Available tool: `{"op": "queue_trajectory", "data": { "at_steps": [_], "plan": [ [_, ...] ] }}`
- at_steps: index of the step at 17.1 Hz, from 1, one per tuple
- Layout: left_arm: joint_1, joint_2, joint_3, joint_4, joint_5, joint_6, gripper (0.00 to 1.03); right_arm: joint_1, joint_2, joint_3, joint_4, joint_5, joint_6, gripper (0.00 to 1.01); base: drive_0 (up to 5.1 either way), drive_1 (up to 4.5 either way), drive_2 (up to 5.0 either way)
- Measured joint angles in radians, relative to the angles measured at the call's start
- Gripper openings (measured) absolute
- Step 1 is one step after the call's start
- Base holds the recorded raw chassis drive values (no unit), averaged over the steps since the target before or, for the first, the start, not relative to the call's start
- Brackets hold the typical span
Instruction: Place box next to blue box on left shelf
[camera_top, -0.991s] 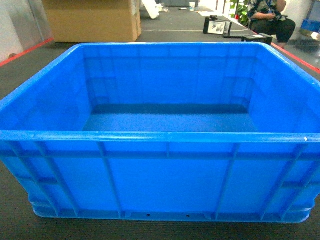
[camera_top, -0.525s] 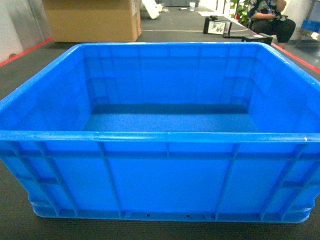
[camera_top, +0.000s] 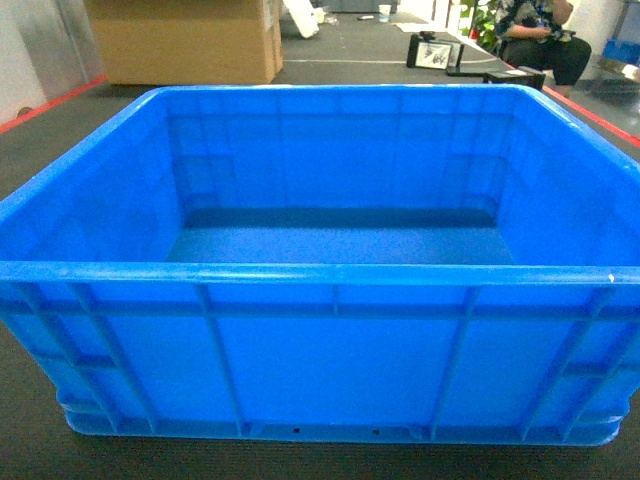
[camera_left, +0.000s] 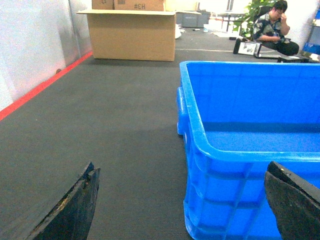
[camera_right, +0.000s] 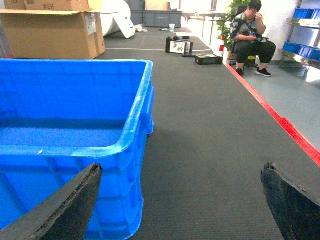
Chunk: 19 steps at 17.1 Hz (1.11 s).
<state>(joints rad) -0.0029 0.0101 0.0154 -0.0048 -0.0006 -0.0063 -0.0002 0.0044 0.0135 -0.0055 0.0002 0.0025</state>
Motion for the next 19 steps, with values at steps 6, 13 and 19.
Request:
{"op": "queue_trajectory", "data": {
  "at_steps": [6, 13, 19],
  "plan": [
    [0.000, 0.000, 0.000, 0.000, 0.000, 0.000, 0.98, 0.000, 0.000, 0.000, 0.000, 0.000, 0.000, 0.98, 0.0, 0.00, 0.0],
    [0.000, 0.000, 0.000, 0.000, 0.000, 0.000, 0.98, 0.000, 0.000, 0.000, 0.000, 0.000, 0.000, 0.98, 0.0, 0.00, 0.0],
    [-0.020, 0.015, 0.015, -0.065, -0.065, -0.021, 0.98, 0.000, 0.000, 0.000, 0.000, 0.000, 0.000, 0.98, 0.0, 0.00, 0.0]
  ]
}}
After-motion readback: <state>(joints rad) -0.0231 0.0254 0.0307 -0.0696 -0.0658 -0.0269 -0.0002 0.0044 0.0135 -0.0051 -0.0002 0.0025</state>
